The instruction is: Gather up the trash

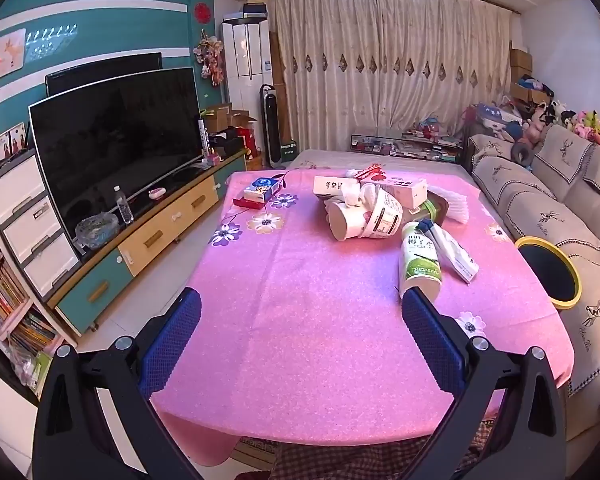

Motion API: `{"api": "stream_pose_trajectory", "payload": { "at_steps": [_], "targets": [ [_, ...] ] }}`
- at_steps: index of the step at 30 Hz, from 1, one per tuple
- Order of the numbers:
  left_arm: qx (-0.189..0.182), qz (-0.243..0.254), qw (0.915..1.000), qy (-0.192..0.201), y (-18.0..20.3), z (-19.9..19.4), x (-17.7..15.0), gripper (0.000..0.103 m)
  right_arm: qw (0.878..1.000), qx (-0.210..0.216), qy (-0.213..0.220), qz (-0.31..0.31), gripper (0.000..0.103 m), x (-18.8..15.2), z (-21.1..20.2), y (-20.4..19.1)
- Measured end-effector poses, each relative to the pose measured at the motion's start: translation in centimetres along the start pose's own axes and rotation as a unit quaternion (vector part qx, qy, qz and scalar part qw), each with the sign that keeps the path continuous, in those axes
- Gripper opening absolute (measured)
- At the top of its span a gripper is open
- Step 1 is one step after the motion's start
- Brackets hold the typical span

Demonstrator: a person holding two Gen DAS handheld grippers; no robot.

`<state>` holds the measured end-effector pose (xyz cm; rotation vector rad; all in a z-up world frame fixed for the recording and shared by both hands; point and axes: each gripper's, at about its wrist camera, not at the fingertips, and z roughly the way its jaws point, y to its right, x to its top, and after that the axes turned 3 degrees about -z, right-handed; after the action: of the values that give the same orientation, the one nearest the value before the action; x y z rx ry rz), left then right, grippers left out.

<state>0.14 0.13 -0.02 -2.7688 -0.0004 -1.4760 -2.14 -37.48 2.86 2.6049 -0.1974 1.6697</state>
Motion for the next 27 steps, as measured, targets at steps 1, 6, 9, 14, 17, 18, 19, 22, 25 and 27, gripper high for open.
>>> {"api": "stream_pose_trajectory", "payload": {
  "at_steps": [1,6,9,14,17,18,19,22,25,27],
  "targets": [
    [0.008,0.011,0.9998,0.012,0.3,-0.2,-0.1,0.099,1.000,-0.001,-0.004,-0.002,0.097,0.0,0.0,0.0],
    [0.003,0.010,0.9998,0.014,0.7,-0.5,0.1,0.099,1.000,0.000,-0.003,-0.001,0.097,0.0,0.1,0.0],
    [0.001,0.011,0.9998,0.018,0.6,-0.5,-0.2,0.099,1.000,0.000,-0.003,0.000,0.097,0.0,0.1,0.0],
    [-0.003,0.012,0.9995,0.029,0.4,-1.1,-0.1,0.099,1.000,0.000,-0.003,0.000,0.097,0.0,0.1,0.0],
    [-0.005,0.011,0.9994,0.033,0.3,-1.4,0.0,0.099,1.000,0.000,-0.003,0.001,0.097,0.0,0.1,0.0],
    [-0.005,0.012,0.9994,0.034,0.3,-1.5,0.0,0.099,1.000,0.000,-0.002,0.001,0.097,0.0,0.1,0.0],
    [-0.005,0.012,0.9993,0.034,0.3,-1.5,-0.1,0.099,1.000,0.000,-0.003,0.001,0.097,0.0,0.1,0.0],
    [-0.006,0.012,0.9993,0.034,0.3,-1.6,-0.1,0.099,1.000,0.000,-0.003,0.001,0.097,0.0,0.1,0.0],
    [-0.007,0.015,0.9994,0.031,0.5,-1.5,0.0,0.099,1.000,0.000,-0.003,0.001,0.097,0.0,0.2,0.0],
    [-0.008,0.016,0.9994,0.031,0.5,-1.5,0.0,0.099,1.000,0.001,-0.003,0.001,0.097,-0.1,0.2,0.0]
  ]
}}
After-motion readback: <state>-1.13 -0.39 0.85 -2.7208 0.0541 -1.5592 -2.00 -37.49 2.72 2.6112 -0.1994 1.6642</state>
